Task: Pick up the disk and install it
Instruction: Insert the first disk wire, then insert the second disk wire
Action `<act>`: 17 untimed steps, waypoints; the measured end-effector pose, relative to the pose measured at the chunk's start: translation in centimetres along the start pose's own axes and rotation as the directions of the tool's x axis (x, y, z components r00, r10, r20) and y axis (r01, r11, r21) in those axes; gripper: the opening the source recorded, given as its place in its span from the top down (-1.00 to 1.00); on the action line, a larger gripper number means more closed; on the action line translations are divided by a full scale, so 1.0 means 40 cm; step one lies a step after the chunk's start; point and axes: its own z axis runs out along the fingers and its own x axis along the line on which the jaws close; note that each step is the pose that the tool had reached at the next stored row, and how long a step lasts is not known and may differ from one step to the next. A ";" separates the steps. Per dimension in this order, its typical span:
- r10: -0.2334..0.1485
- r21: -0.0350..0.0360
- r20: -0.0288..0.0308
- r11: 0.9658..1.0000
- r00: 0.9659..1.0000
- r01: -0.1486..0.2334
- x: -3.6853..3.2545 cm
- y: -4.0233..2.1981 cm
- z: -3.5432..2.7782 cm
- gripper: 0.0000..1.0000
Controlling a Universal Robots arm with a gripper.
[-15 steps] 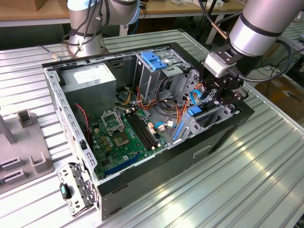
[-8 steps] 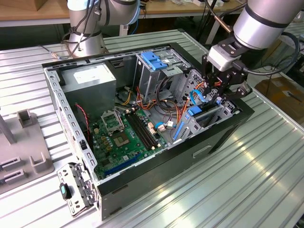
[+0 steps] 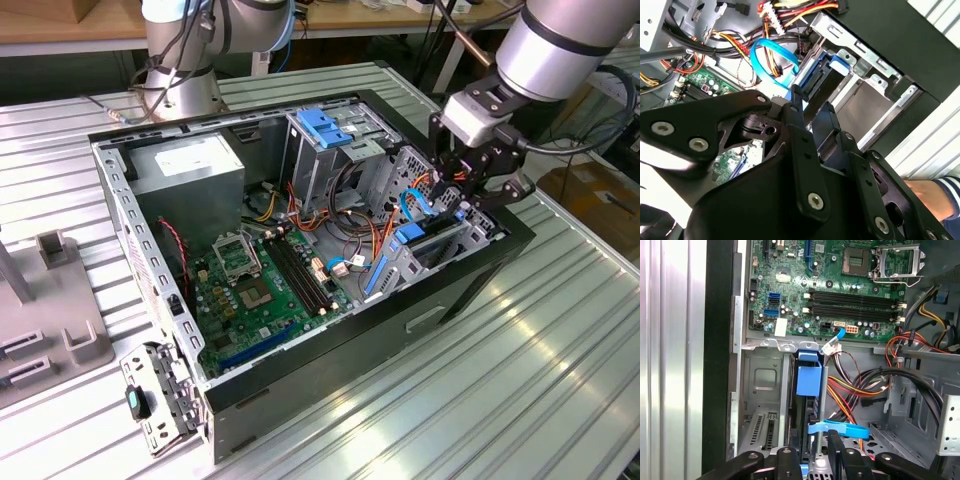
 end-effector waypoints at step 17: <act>0.001 -0.019 -0.004 1.000 1.000 -0.001 0.002 -0.030 0.003 0.29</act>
